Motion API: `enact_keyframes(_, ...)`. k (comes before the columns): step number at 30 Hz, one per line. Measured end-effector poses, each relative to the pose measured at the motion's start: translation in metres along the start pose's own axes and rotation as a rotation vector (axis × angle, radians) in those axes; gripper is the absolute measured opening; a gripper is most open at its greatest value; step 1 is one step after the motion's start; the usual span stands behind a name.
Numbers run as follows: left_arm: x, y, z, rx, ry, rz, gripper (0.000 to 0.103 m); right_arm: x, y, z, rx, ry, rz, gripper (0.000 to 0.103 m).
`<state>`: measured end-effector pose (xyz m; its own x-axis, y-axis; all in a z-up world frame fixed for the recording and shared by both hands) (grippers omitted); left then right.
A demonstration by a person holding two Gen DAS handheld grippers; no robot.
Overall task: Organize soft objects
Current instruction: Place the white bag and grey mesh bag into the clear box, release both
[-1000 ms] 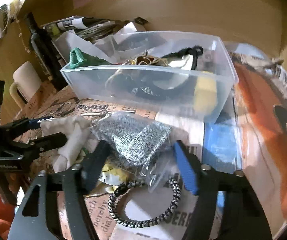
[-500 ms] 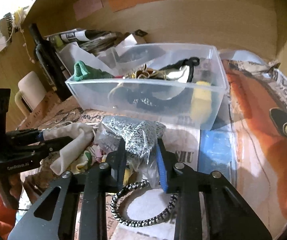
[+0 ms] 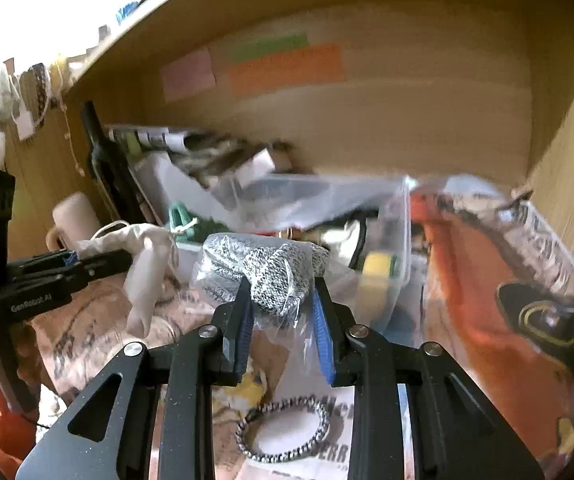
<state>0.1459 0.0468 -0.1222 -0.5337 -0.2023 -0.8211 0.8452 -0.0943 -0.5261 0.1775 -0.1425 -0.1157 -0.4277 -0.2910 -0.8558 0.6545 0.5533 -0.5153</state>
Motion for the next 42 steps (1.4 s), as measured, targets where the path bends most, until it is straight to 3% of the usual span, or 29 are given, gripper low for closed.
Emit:
enact_keyframes(7, -0.038, -0.011, 0.014, 0.014, 0.019, 0.107, 0.028, -0.033, -0.013, -0.001, 0.038, -0.041, 0.092, 0.025)
enact_keyframes(16, -0.071, 0.008, 0.025, 0.033, 0.008, 0.121, 0.028, -0.061, -0.005, 0.004, 0.056, -0.064, 0.145, 0.025)
enact_keyframes(26, -0.085, 0.064, 0.017, -0.030, -0.024, 0.053, 0.028, -0.061, 0.039, 0.021, 0.081, -0.053, 0.070, 0.025)
enact_keyframes(42, -0.065, 0.144, -0.002, -0.116, -0.052, -0.096, 0.028, -0.035, 0.111, 0.030, 0.120, -0.069, -0.103, 0.028)
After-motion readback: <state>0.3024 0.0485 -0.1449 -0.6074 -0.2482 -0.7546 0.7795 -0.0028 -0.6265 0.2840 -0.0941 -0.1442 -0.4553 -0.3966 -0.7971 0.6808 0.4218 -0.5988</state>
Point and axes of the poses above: each gripper's, at about its wrist camera, not at the fingertips, and y roughly the way its jaws point, z to its right, x to its underside, the point moved 7 cm from there along y, roughly the way its jaws point, and after that the axes turned 8 degrees about -y, right-handed, at the moved point
